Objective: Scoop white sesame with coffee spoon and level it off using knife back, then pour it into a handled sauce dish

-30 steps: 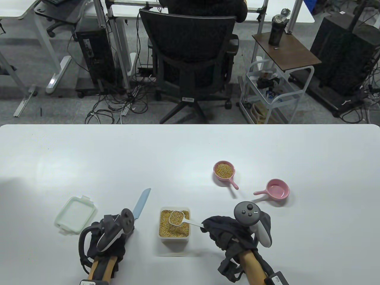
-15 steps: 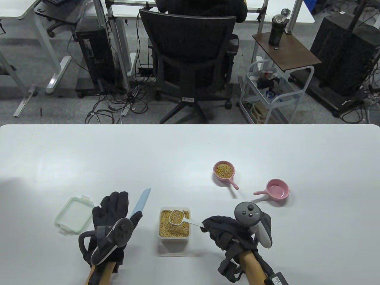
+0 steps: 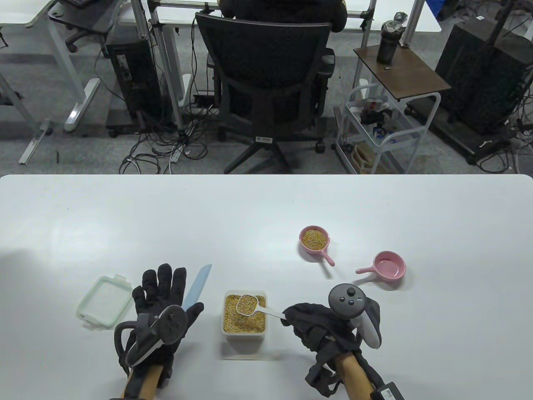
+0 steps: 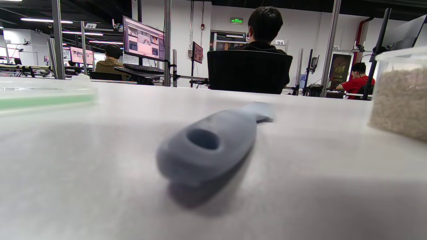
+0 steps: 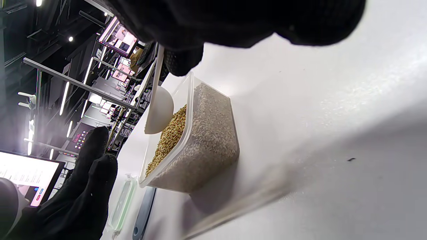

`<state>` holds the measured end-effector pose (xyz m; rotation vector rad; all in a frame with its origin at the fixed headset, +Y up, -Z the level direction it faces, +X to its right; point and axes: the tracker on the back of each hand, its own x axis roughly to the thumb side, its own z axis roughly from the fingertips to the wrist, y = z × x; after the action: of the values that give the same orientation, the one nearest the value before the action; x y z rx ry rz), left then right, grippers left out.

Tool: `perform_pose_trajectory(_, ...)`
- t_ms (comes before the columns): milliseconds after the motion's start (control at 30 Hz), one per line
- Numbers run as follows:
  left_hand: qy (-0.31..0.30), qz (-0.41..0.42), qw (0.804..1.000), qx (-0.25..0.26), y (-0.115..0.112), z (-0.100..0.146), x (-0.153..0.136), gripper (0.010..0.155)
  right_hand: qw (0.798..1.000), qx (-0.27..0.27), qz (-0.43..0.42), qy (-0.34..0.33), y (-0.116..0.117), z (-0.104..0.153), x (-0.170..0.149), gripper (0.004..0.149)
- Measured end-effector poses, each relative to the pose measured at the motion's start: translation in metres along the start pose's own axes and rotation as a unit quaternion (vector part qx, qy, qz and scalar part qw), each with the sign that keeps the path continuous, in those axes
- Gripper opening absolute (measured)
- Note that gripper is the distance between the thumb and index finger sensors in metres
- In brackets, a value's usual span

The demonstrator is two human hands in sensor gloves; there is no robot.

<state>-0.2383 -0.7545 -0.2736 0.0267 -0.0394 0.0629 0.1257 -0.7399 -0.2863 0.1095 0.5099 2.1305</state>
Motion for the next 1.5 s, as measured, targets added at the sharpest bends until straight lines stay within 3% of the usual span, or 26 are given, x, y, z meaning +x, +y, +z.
perform_pose_trajectory(400, -0.007, 0.002, 1.0, -0.012, 0.002, 0.0, -0.003, 0.087, 0.999, -0.025, -0.037, -0.007, -0.016, 0.008, 0.002, 0.039)
perform_pose_trajectory(667, -0.01, 0.006, 1.0, -0.008, 0.005, 0.0, -0.01, 0.087, 0.99, -0.116, -0.077, 0.007, -0.066, 0.029, -0.004, 0.039)
perform_pose_trajectory(867, -0.008, 0.005, 1.0, -0.013, 0.004, -0.001, -0.011, 0.088, 0.966, -0.215, -0.134, 0.053, -0.116, 0.052, -0.024, 0.04)
perform_pose_trajectory(1033, -0.012, 0.005, 1.0, -0.012, 0.003, -0.002, -0.01, 0.088, 0.932, -0.302, -0.146, 0.135, -0.147, 0.063, -0.053, 0.04)
perform_pose_trajectory(1267, -0.014, 0.002, 1.0, -0.02, 0.003, -0.002, -0.009, 0.088, 0.899, -0.348, -0.137, 0.228, -0.15, 0.065, -0.093, 0.04)
perform_pose_trajectory(1500, -0.013, 0.003, 0.999, -0.029, 0.003, -0.001, -0.009, 0.087, 0.871, -0.379, -0.006, 0.313, -0.148, 0.061, -0.095, 0.04)
